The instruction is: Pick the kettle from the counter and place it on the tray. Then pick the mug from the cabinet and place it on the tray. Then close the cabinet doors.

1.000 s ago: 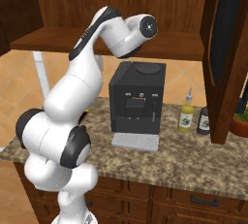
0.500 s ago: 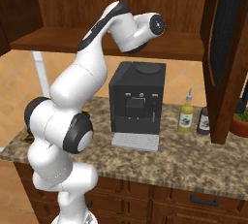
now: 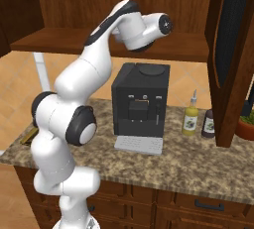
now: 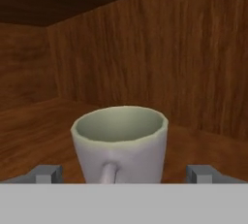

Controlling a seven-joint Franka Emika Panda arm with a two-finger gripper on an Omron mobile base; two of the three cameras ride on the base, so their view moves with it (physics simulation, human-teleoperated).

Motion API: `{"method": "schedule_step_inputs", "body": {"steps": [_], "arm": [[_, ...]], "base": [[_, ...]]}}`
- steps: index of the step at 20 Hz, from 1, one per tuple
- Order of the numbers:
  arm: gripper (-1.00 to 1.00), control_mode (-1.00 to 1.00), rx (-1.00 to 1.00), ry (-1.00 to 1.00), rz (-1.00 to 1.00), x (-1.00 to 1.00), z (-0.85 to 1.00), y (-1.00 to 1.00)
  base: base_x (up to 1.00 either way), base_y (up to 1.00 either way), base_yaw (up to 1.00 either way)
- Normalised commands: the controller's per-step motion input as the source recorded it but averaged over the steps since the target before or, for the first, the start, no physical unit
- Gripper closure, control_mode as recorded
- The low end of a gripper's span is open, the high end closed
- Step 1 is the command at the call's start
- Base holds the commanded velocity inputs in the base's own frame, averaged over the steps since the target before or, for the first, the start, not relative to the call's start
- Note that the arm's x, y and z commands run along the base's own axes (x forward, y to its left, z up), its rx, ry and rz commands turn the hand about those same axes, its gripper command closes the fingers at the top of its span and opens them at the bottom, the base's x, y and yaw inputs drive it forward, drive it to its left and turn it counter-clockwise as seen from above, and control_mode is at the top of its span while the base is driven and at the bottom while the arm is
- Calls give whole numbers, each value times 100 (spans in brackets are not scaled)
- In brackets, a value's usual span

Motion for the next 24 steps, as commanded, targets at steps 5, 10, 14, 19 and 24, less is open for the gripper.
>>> {"method": "schedule_step_inputs", "body": {"steps": [5,10,14,19,24], "arm": [[-100,-100,0,0,1,8,-12,26],[100,-100,0,0,0,1,-2,10],[100,-100,0,0,0,0,0,0],[100,-100,0,0,0,0,-8,0],[100,-100,0,0,0,-3,-8,0]], "base": [[0,0,0],[0,0,0],[0,0,0],[0,0,0],[0,0,0]]}}
